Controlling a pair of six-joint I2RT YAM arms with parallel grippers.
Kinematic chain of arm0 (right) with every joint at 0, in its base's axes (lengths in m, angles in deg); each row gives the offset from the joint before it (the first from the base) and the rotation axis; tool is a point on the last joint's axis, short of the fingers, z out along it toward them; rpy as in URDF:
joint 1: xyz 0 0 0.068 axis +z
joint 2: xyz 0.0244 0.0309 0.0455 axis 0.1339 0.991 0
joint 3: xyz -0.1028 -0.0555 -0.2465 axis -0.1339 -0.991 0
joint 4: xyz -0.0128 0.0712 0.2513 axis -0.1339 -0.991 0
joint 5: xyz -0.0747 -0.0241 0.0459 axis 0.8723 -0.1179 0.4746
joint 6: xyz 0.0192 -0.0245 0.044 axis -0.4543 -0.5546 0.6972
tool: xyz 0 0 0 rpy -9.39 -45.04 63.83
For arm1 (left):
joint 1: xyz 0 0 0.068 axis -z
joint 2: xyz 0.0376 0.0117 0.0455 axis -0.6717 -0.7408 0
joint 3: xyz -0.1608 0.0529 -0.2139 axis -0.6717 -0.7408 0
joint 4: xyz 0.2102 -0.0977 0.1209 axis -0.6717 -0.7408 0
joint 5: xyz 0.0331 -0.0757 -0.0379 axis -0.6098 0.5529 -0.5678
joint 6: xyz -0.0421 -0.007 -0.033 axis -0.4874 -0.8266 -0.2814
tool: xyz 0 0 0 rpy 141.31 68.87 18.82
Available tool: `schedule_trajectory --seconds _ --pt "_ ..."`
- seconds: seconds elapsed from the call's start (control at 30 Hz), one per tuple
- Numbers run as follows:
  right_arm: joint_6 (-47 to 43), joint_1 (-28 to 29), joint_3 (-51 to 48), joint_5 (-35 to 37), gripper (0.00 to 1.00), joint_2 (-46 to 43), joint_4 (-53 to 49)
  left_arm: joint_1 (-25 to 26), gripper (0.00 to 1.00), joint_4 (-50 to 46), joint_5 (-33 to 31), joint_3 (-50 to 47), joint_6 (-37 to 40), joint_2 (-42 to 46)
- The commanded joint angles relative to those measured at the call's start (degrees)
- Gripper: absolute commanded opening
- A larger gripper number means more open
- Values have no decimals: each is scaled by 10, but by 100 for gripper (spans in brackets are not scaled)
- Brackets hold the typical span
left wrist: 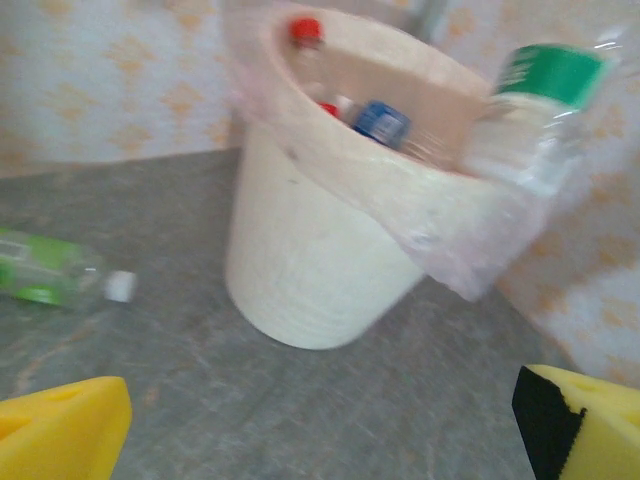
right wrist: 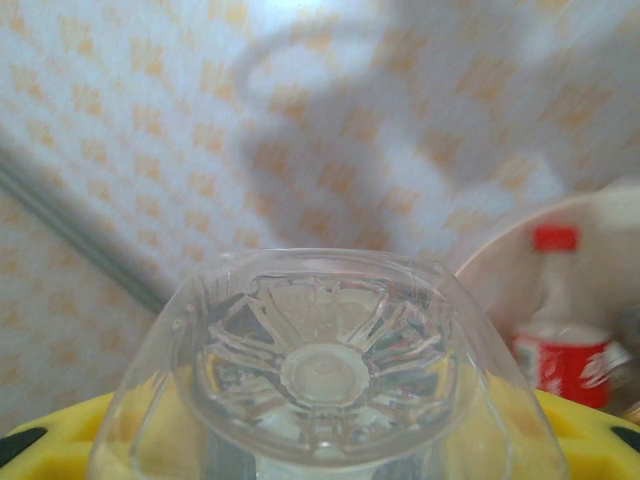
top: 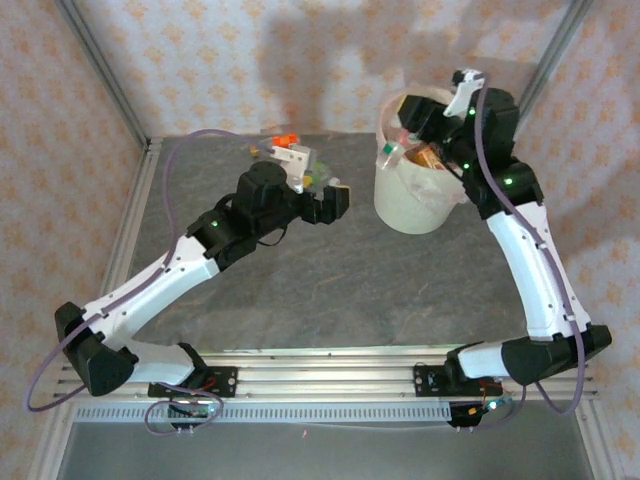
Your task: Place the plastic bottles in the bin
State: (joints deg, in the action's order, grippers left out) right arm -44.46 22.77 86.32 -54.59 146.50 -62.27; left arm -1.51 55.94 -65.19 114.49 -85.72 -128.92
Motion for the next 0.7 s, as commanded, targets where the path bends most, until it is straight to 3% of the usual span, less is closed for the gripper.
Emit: schedule_trajectory --seconds 0.0,0.17,0.37,0.67 --pt "-53 -25 54 60 49 17 -27 -9 100 -21 -129 -14 -32 3" --pt "-116 -39 101 182 49 42 -63 -17 100 -59 -203 -27 -72 6" --pt "-205 -41 145 344 49 88 -111 -34 100 -66 -213 -44 -95 14" --pt "-232 -41 182 379 50 163 -170 -44 100 -67 -204 -47 -106 8"
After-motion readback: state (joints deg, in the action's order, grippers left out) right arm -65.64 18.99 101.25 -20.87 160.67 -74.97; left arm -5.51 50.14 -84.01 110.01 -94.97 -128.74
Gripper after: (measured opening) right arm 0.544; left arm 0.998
